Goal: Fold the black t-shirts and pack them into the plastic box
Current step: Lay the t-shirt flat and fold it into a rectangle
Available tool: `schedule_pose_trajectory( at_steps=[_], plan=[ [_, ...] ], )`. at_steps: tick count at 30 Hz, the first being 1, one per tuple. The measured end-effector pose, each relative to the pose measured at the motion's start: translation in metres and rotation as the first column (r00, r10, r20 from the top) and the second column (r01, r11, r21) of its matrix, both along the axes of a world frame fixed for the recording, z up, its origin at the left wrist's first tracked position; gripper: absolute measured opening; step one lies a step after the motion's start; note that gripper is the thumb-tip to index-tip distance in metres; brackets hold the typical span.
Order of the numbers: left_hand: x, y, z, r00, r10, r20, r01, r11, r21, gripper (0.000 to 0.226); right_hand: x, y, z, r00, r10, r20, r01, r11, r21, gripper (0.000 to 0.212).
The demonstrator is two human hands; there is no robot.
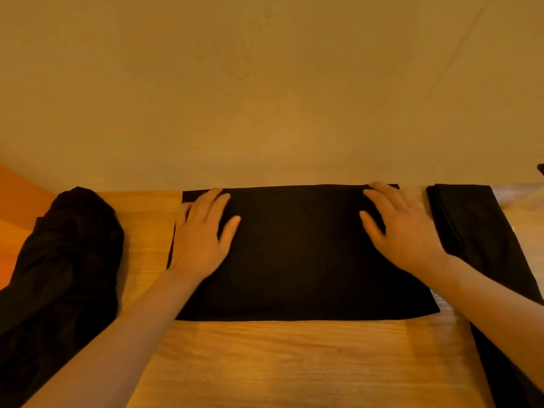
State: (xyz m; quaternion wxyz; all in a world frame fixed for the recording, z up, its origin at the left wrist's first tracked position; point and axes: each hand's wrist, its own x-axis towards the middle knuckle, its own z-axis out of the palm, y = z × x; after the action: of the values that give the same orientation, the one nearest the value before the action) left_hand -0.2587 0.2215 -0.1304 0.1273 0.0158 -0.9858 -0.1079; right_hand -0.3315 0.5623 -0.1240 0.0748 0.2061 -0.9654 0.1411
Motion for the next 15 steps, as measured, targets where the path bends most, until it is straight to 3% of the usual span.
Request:
schedule_pose_trajectory(
  at_steps=[5,15],
  plan=[
    [0.033,0.011,-0.009,0.99,-0.024,0.139,0.027,0.999,-0.019,0.066,0.031,-0.011,-0.011,0.995,0.059,0.084,-0.065,0.996,0.068,0.062],
    [0.08,-0.009,-0.021,0.962,0.051,0.267,-0.031,0.997,-0.078,0.075,0.078,0.015,-0.022,0.976,-0.026,0.214,0.005,0.995,0.102,0.067]
  ],
)
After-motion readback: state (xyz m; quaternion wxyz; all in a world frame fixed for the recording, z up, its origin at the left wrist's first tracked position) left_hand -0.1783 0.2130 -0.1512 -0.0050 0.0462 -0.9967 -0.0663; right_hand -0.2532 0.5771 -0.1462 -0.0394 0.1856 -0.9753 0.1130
